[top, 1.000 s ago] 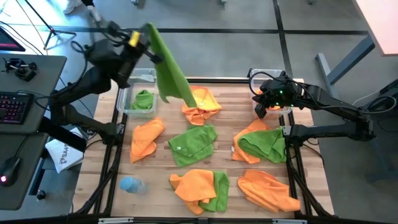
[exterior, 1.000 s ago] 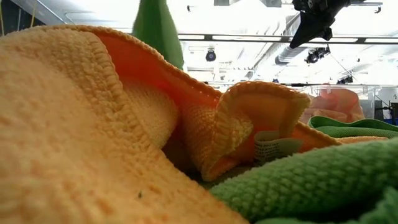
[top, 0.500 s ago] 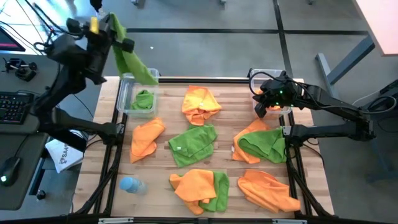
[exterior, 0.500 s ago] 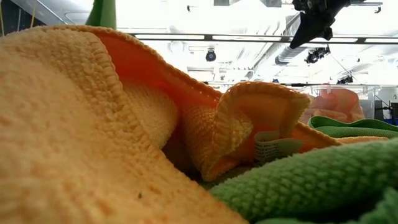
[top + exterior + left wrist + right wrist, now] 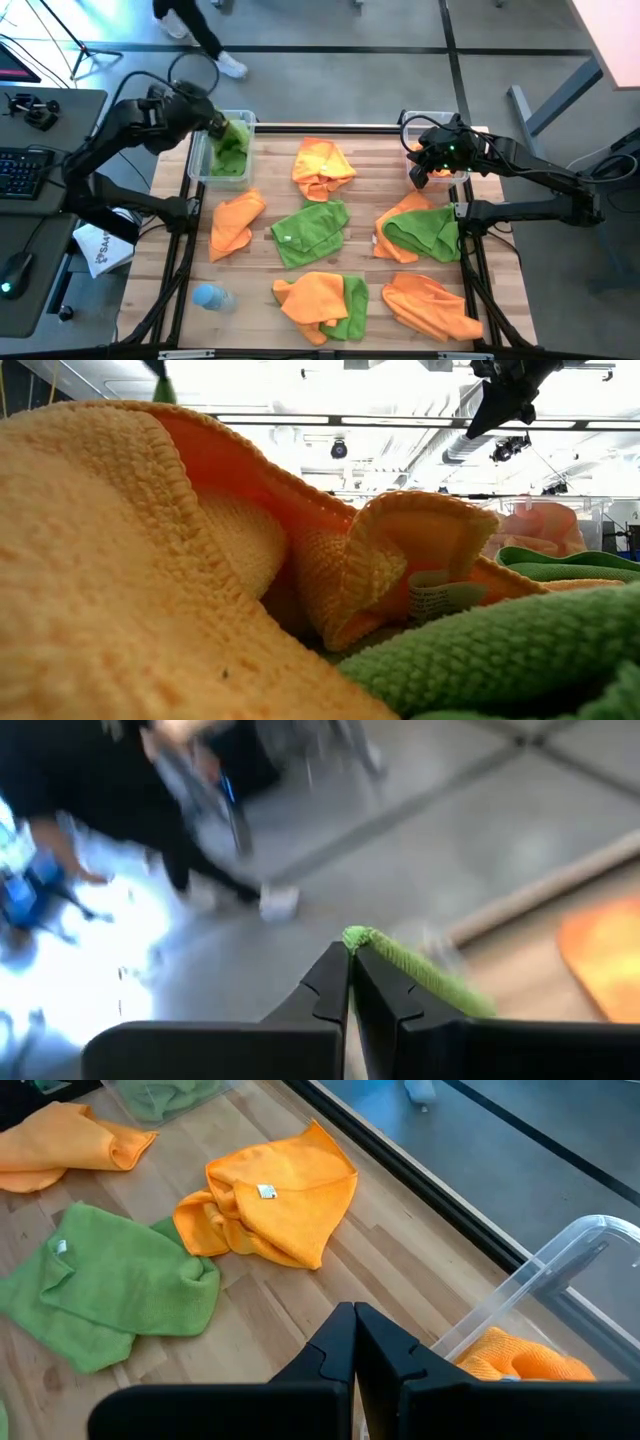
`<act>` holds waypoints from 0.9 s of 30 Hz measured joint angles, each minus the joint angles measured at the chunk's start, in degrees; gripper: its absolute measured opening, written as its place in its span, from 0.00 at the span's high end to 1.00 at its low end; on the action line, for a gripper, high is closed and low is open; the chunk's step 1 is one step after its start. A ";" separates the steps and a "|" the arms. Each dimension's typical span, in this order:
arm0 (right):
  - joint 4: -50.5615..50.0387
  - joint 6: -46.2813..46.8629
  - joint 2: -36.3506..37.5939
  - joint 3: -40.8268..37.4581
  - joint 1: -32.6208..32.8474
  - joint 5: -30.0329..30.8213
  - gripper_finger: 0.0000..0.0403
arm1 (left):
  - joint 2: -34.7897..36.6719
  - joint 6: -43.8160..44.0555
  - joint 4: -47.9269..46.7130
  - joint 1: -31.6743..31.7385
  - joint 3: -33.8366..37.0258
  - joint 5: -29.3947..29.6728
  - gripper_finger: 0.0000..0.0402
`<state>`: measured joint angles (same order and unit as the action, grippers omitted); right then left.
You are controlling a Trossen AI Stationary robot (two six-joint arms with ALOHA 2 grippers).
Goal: Sort microfiber towel by color & place in baskets
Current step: Put the green microfiber towel into the left transparent bin
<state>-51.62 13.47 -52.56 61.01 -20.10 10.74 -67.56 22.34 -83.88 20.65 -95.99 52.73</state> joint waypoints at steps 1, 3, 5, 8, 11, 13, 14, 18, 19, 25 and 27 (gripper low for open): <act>0.00 0.00 0.00 0.00 0.00 0.00 1.00 | -0.06 2.54 -2.53 0.60 0.57 -1.71 1.00; 0.00 0.00 0.00 0.00 0.00 0.00 1.00 | -0.04 4.77 -5.49 1.78 2.32 -5.31 1.00; -0.01 0.06 0.00 0.00 -0.01 -0.33 1.00 | 0.26 4.22 -4.76 2.47 5.10 -9.65 1.00; -0.02 0.76 0.00 0.00 -0.02 -1.97 1.00 | 0.70 0.70 -1.40 3.09 10.53 -17.11 1.00; 0.12 -0.58 -0.02 0.00 0.00 -3.81 1.00 | 1.27 -2.20 3.33 3.54 16.88 -21.71 1.00; 1.55 -0.55 -0.01 -0.02 0.00 -6.48 1.00 | 1.98 -3.03 6.50 4.13 21.23 -23.53 1.00; 2.79 -0.46 -0.02 -0.02 0.01 -7.90 1.00 | 2.44 -3.46 8.17 4.51 23.36 -24.61 1.00; 7.66 -1.35 -0.02 -0.02 2.47 -9.09 1.00 | 4.92 -6.70 15.53 6.94 30.92 -30.25 1.00; 8.54 -1.81 -0.02 -0.02 3.60 -8.12 1.00 | 5.59 -7.69 17.22 7.73 32.56 -31.58 1.00; 12.20 -1.76 -2.34 -0.02 12.16 -2.91 1.00 | 8.47 -11.81 22.43 14.07 39.02 -34.88 1.00; 13.99 -1.00 -3.97 -0.02 15.06 -1.86 1.00 | 8.66 -14.47 23.16 16.77 39.42 -36.82 1.00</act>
<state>-37.63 12.48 -56.52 60.99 -5.04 8.88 -58.90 7.87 -60.73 37.41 -56.57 15.91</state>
